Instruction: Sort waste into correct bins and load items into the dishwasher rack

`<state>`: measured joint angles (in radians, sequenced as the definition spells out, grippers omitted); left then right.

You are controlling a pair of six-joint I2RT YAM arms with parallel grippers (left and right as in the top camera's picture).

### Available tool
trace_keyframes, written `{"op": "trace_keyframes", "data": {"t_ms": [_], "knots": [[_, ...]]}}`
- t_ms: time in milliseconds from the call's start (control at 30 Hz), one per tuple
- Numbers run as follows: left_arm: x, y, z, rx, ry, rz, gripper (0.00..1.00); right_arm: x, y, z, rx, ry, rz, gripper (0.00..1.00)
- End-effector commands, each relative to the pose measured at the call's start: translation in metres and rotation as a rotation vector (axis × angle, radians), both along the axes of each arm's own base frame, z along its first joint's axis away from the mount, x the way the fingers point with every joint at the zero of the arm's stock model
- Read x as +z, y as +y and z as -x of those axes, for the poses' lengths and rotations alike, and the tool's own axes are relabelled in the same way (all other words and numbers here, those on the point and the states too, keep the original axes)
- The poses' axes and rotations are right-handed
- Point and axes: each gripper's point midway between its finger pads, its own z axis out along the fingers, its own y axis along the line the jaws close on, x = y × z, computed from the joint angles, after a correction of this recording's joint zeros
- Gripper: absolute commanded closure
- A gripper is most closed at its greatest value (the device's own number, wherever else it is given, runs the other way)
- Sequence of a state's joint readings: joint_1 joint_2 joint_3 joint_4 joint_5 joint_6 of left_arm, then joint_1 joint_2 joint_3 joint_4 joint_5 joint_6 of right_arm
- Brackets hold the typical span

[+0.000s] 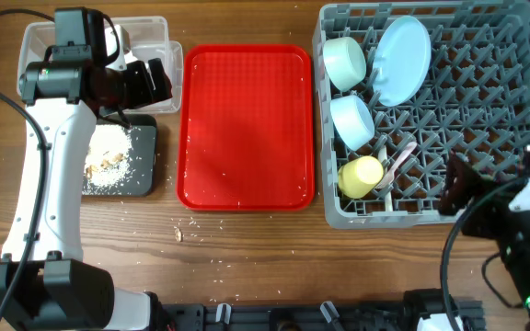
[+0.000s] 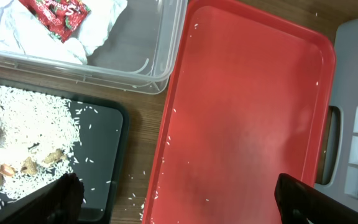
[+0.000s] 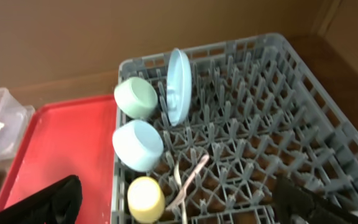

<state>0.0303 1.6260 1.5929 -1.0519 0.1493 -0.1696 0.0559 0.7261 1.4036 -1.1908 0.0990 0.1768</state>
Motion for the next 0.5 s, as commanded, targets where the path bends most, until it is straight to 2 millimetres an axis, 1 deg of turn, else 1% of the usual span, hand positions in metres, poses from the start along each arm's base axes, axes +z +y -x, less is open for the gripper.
{"op": "trace_keyframes", "data": {"t_ms": [0, 67, 100, 167, 233, 267, 300, 333, 367, 400, 433, 467], "knots": [[0.006, 0.001, -0.002, -0.002, -0.018, -0.008, 0.0, -0.003, -0.004, 0.005, -0.038, 0.009, -0.023, 0.0], [0.006, 0.001, -0.002, -0.002, -0.018, -0.008, 0.0, -0.006, -0.004, 0.002, -0.039, 0.012, -0.024, 0.0], [0.006, 0.001, -0.002, -0.002, -0.018, -0.008, 0.0, -0.007, -0.003, -0.004, -0.037, -0.001, -0.023, 0.0], [0.006, 0.001, -0.002, -0.002, -0.018, -0.008, 0.0, -0.009, -0.002, -0.023, -0.031, -0.067, -0.017, 0.0], [0.006, 0.001, -0.002, -0.002, -0.017, -0.008, 0.0, -0.018, 0.001, -0.049, -0.011, -0.184, -0.012, 0.0], [0.006, 0.001, -0.002, -0.002, -0.018, -0.008, 0.0, -0.029, 0.002, -0.058, -0.007, -0.225, -0.016, 0.0], [0.006, 0.001, -0.002, -0.002, -0.017, -0.008, 0.0, -0.044, 0.006, -0.067, 0.013, -0.269, -0.03, 0.0], [0.006, 0.001, -0.002, -0.002, -0.017, -0.008, 0.0, -0.054, 0.009, -0.072, 0.035, -0.297, -0.04, 0.0], [0.006, 0.001, -0.002, -0.002, -0.018, -0.008, 0.0, -0.065, 0.013, -0.076, 0.059, -0.331, -0.052, 0.0], [0.006, 0.001, -0.002, -0.002, -0.018, -0.008, 0.0, -0.083, 0.019, -0.079, 0.098, -0.396, -0.066, 0.0], [0.006, 0.001, -0.002, -0.002, -0.018, -0.008, 0.0, -0.101, 0.022, -0.079, 0.12, -0.454, -0.072, 0.0], [0.006, 0.001, -0.002, -0.002, -0.018, -0.008, 0.0, -0.111, 0.022, -0.078, 0.122, -0.477, -0.073, 0.0]]}}
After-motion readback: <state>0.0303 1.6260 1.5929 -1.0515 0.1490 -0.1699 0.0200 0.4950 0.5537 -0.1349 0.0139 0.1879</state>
